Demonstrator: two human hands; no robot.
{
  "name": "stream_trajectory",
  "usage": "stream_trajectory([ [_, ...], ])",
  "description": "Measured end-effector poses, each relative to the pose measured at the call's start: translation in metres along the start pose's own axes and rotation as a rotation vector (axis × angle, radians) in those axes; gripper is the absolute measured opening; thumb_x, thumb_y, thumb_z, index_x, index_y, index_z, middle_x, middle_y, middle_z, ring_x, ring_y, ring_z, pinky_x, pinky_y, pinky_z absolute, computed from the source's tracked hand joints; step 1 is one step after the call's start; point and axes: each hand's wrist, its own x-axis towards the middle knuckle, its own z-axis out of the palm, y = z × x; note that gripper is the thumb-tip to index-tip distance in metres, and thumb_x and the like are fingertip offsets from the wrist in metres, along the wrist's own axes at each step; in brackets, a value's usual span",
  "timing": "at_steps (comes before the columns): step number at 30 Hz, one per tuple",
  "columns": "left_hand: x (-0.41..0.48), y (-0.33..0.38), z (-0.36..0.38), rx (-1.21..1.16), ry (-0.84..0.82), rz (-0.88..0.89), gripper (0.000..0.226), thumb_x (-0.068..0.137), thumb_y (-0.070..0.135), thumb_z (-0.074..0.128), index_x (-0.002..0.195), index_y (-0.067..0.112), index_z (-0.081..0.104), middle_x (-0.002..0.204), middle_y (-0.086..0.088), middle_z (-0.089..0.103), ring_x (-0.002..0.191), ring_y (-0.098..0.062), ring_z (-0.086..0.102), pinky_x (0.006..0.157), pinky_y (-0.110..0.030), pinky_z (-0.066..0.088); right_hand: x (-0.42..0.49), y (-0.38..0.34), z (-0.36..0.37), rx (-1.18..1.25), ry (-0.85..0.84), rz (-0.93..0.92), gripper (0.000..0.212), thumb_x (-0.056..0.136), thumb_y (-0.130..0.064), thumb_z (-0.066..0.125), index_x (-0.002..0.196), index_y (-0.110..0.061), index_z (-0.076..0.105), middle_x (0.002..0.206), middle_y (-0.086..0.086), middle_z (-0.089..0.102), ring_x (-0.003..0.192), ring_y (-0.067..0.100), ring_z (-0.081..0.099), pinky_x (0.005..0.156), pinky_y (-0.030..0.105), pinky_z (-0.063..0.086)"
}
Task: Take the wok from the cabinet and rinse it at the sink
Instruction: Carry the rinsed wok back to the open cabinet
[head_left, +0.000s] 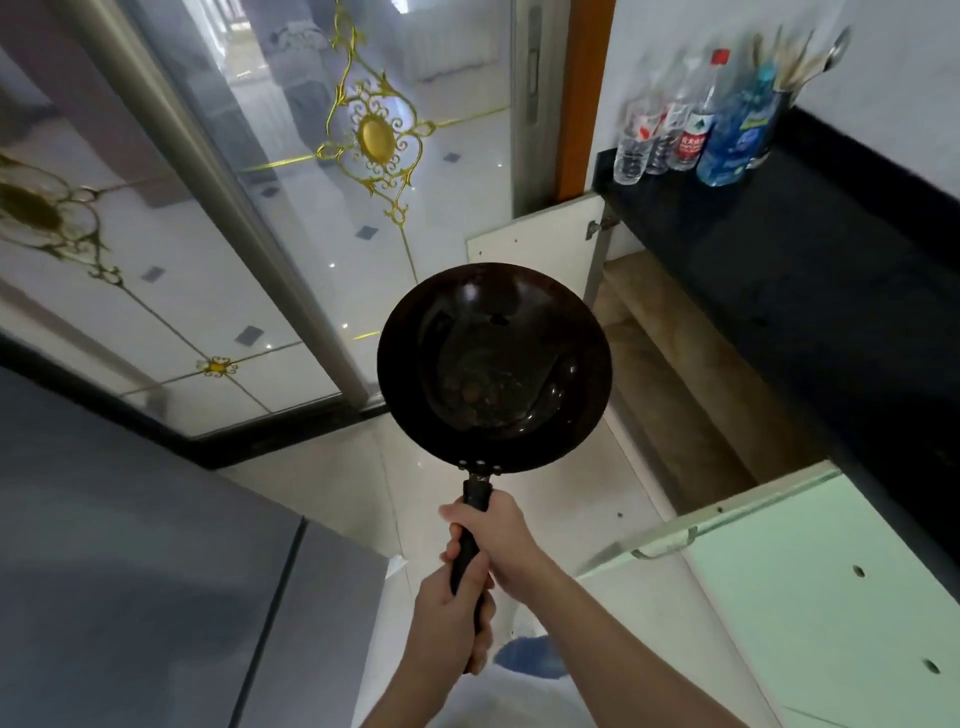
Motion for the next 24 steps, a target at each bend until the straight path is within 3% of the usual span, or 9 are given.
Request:
stream_trajectory([
  [7, 0.065, 0.069, 0.011, 0.061, -0.109, 0.041, 0.035, 0.102, 0.028, 0.048, 0.079, 0.002, 0.055, 0.049, -0.003, 0.049, 0.035, -0.017, 0.04, 0.034, -0.023, 0.035, 0.062, -0.059, -0.027, 0.082, 0.094, -0.045, 0.019, 0.088, -0.009, 0.069, 0.073, -0.008, 0.056, 0.059, 0.006, 0.058, 0.049, 0.022, 0.06, 0.072, 0.047, 0.057],
  [17, 0.163, 0.123, 0.029, 0.16, -0.298, 0.029, 0.032, 0.101, 0.025, 0.05, 0.082, 0.0, 0.055, 0.051, -0.004, 0.049, 0.033, -0.015, 0.041, 0.033, -0.023, 0.034, 0.129, -0.111, -0.064, 0.151, 0.321, -0.078, 0.024, 0.088, -0.004, 0.066, 0.068, -0.011, 0.056, 0.056, 0.005, 0.057, 0.046, 0.021, 0.061, 0.068, 0.043, 0.054],
  [24, 0.248, 0.202, 0.033, 0.26, -0.498, 0.035, 0.033, 0.101, 0.03, 0.05, 0.084, 0.002, 0.054, 0.051, -0.002, 0.05, 0.035, -0.016, 0.04, 0.035, -0.024, 0.035, 0.193, -0.174, -0.08, 0.248, 0.509, -0.12, 0.023, 0.091, -0.006, 0.065, 0.069, -0.008, 0.057, 0.053, 0.003, 0.057, 0.047, 0.017, 0.061, 0.07, 0.042, 0.056],
])
